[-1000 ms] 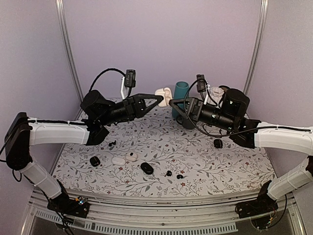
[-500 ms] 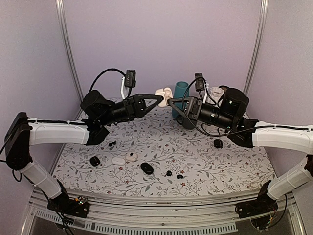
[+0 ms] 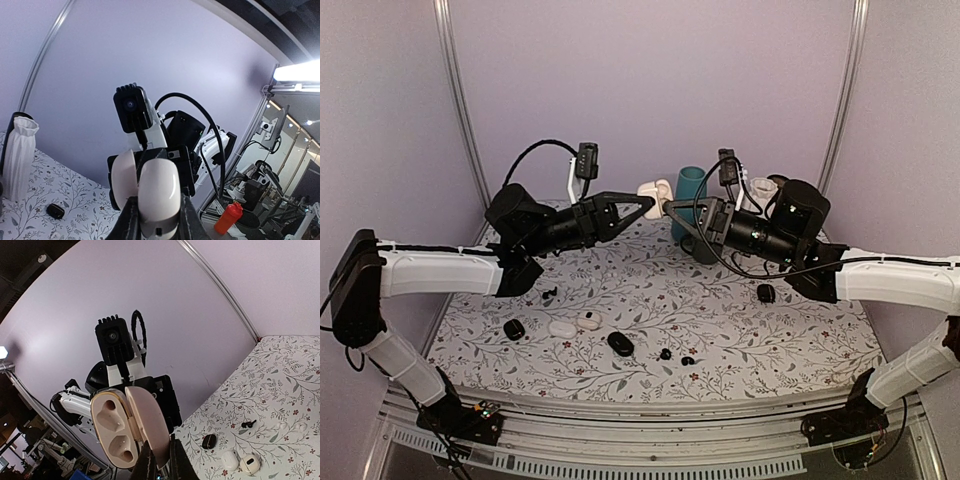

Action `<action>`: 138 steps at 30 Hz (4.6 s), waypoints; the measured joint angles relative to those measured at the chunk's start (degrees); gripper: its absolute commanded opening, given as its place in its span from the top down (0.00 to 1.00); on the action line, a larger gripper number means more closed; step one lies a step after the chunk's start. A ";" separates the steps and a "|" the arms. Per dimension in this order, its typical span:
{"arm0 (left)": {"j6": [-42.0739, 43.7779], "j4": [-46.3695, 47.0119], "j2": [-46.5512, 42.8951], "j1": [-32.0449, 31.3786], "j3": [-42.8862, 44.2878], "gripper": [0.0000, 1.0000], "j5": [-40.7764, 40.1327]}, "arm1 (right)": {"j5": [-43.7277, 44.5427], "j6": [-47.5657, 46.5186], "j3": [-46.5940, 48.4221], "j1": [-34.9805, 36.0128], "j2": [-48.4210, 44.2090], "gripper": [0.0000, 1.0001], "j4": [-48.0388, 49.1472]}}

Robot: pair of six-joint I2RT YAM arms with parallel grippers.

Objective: Insert the wireless bluetooth earbuds into the charging case
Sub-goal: Pass from the left arm to the right, then pass from the right arm to the left

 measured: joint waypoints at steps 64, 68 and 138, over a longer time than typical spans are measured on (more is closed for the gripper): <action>52.06 -58.93 -7.85 -0.94 12.39 0.54 4.90 | 20.31 -52.41 34.62 9.16 3.34 0.96 -68.59; 52.15 -58.90 -7.85 -1.27 12.39 0.58 4.26 | 21.42 -53.11 35.06 9.60 3.80 0.96 -69.61; 47.17 -50.12 -9.49 -2.56 7.89 0.65 2.16 | 22.29 -52.19 35.89 10.23 4.42 0.96 -67.93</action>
